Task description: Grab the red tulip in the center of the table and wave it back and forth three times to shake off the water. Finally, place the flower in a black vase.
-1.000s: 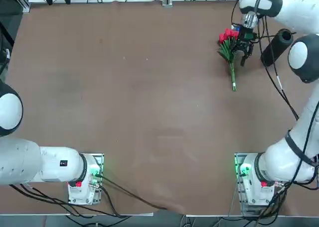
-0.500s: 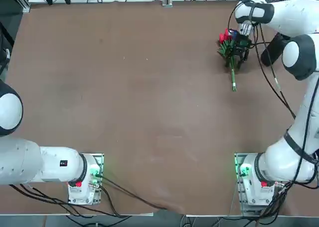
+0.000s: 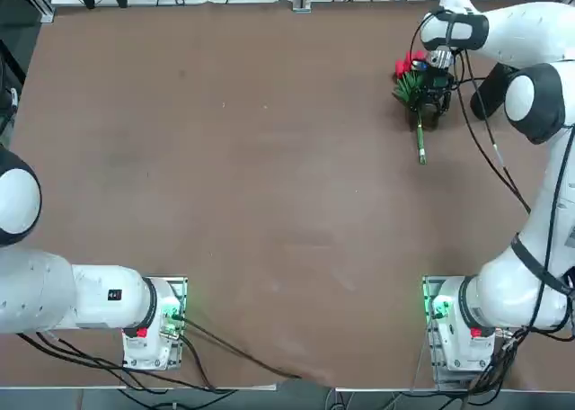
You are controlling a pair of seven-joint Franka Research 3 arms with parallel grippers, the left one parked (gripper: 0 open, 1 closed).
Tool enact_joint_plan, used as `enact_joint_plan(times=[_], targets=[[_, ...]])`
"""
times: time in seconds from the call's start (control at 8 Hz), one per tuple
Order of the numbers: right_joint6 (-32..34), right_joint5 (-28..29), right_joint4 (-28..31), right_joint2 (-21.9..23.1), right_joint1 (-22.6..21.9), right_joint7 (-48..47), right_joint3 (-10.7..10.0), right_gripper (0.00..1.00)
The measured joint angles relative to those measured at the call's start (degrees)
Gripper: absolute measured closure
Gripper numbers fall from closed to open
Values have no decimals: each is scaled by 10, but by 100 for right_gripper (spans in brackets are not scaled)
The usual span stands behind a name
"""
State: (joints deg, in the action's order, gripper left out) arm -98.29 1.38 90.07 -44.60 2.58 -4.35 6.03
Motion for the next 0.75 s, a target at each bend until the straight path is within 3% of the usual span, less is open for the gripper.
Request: enact_joint_plan(times=[0.5, 0.62, 0.75], targets=[[-4, -2, -6, -6, -2, 0, 1, 8], [-1, -6, -9, -7, -3, 0, 1, 17], [-1, -7, -12, -7, -4, 0, 1, 37]])
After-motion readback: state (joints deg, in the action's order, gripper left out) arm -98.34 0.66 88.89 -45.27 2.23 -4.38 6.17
